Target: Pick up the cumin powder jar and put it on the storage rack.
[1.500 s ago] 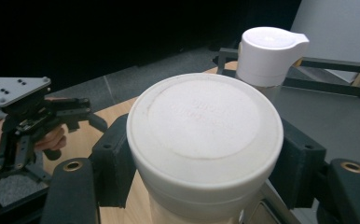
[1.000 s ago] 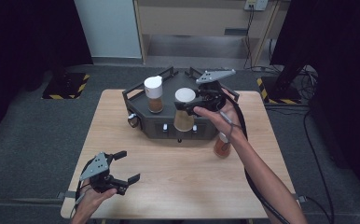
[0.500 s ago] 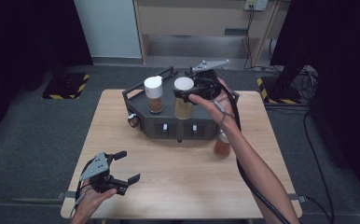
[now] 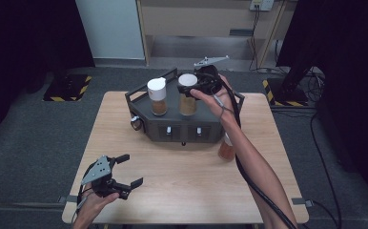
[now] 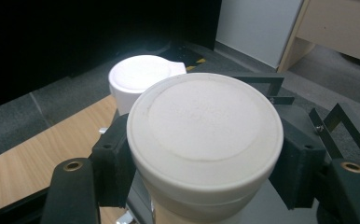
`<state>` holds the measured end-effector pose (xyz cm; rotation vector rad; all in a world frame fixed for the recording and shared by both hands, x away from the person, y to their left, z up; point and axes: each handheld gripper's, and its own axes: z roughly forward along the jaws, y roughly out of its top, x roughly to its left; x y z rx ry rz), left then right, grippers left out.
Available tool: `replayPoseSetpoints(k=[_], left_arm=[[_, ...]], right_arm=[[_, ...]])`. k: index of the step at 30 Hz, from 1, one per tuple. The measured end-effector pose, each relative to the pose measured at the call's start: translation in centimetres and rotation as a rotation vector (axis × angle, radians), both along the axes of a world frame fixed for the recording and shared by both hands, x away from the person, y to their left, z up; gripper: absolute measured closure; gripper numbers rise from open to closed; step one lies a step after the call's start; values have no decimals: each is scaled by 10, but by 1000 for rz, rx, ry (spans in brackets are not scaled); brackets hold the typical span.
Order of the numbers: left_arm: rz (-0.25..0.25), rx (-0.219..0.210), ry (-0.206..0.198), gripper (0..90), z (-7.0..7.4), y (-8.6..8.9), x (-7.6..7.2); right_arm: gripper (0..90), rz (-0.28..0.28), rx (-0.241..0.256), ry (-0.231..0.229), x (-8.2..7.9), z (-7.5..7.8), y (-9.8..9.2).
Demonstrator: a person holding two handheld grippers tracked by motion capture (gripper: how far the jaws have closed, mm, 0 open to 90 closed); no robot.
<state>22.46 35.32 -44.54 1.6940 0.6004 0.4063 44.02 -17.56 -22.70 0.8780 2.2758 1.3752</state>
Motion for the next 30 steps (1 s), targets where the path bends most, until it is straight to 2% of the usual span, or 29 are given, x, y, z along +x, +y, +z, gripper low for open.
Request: replayPoseSetpoints(k=[15, 30], left_arm=[[1, -5, 2, 0, -1, 1, 0], [1, -11, 4, 0, -2, 1, 1]], right_arm=[[340, -27, -37, -4, 13, -4, 12], [340, -39, -62, 34, 28, -19, 20]])
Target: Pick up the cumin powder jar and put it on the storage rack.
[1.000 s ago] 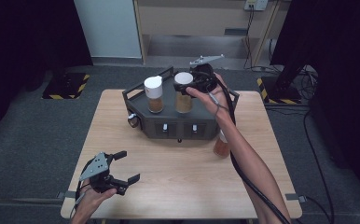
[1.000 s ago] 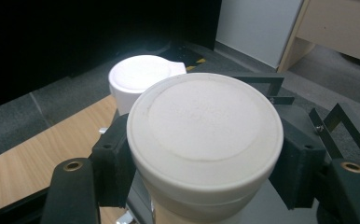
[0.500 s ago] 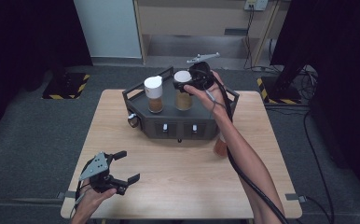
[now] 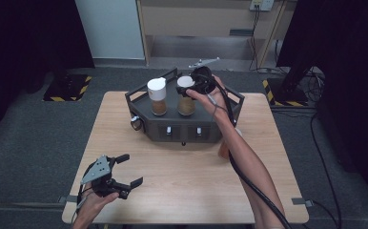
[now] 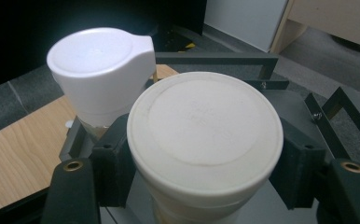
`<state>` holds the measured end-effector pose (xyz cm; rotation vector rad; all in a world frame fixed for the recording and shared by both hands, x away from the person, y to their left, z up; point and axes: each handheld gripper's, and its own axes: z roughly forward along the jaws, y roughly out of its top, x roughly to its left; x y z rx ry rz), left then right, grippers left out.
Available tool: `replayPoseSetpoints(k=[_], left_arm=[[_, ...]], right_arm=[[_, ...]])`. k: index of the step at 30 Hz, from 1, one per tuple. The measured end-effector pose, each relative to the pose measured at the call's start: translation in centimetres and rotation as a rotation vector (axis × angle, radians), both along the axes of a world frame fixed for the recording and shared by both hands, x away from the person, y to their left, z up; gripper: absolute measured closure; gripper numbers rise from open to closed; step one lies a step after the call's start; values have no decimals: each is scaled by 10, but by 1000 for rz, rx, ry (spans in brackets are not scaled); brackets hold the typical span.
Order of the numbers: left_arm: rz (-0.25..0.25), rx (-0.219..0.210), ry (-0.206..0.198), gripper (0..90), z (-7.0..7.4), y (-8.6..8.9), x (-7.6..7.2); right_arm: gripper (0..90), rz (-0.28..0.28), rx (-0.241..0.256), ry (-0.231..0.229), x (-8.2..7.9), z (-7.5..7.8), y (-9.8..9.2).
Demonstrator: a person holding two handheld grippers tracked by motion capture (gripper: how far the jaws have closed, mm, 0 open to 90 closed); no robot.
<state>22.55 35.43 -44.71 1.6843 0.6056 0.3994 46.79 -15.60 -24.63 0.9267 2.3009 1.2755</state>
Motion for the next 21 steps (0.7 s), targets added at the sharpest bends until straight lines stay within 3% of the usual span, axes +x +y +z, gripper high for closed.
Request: replayPoseSetpoints(k=[21], left_arm=[[-2, -3, 2, 0, -1, 0, 1]], right_arm=[[335, -8, 18, 10, 7, -10, -6]])
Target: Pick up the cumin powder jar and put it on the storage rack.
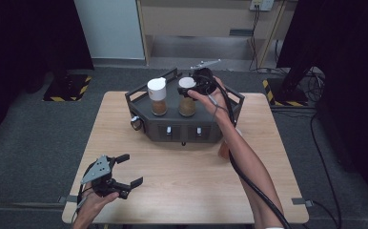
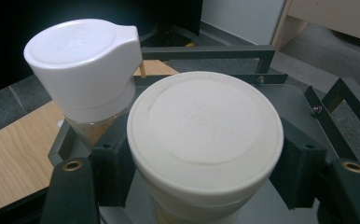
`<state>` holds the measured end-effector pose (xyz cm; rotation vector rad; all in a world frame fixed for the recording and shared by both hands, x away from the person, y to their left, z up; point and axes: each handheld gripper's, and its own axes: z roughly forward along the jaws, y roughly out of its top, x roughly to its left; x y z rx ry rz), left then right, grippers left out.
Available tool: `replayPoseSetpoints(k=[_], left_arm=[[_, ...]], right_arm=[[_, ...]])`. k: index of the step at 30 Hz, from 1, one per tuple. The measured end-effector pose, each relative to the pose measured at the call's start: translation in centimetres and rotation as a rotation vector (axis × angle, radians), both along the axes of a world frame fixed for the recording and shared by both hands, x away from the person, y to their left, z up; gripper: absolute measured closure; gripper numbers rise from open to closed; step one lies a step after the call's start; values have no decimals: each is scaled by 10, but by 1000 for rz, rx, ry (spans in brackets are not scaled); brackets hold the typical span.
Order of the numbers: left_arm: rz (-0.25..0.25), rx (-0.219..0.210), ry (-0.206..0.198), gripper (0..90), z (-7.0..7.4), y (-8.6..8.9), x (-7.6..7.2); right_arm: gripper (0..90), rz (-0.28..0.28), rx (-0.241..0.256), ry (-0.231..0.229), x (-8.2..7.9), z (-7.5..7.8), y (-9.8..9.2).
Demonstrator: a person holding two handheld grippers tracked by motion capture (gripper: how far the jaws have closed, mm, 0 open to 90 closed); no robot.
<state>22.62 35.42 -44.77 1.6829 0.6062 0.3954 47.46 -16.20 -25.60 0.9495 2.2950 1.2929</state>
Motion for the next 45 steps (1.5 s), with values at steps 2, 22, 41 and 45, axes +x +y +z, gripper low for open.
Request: replayPoseSetpoints(k=[2, 22, 41, 45], left_arm=[[-1, 2, -1, 0, 0, 0, 0], [-3, 7, -2, 0, 1, -1, 0], [1, 12, 0, 0, 1, -1, 0], [1, 12, 0, 0, 1, -2, 0]], right_arm=[[330, -2, 9, 1, 0, 0, -1], [64, -1, 66, -78, -23, 24, -26], [66, 53, 113, -142, -62, 43, -58], [67, 76, 130, -164, -74, 47, -63]])
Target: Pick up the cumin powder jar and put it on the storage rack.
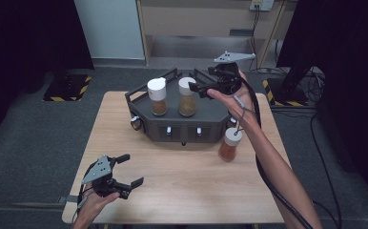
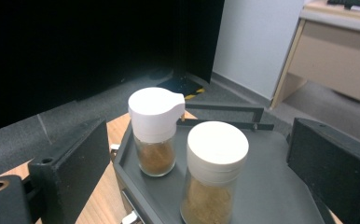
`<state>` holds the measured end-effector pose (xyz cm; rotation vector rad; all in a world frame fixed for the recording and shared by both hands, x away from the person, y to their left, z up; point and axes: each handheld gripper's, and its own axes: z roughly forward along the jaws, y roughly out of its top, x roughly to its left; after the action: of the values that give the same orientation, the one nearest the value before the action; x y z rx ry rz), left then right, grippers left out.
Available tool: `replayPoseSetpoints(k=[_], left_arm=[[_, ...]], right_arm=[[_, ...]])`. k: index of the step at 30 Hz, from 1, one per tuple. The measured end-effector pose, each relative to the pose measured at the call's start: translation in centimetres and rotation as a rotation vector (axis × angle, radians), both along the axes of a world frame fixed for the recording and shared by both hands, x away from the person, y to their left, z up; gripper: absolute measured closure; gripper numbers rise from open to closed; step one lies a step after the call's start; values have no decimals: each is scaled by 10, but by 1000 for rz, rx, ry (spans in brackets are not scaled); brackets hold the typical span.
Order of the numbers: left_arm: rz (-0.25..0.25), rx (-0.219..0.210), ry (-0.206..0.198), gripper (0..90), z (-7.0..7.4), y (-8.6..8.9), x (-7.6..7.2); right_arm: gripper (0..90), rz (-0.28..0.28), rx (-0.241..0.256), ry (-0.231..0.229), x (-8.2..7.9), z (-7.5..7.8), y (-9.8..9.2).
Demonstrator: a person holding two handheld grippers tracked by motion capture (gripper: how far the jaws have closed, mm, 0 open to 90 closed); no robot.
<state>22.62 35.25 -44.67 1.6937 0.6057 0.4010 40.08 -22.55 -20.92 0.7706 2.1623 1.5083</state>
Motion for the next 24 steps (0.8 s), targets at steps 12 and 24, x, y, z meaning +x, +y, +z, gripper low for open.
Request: replayPoseSetpoints(k=[12, 24], left_arm=[[0, 4, -1, 0, 0, 0, 0], [0, 3, 1, 0, 0, 0, 0]], right_arm=[[76, 78, 55, -50, -39, 1, -22], [76, 112, 84, -75, -73, -10, -48]])
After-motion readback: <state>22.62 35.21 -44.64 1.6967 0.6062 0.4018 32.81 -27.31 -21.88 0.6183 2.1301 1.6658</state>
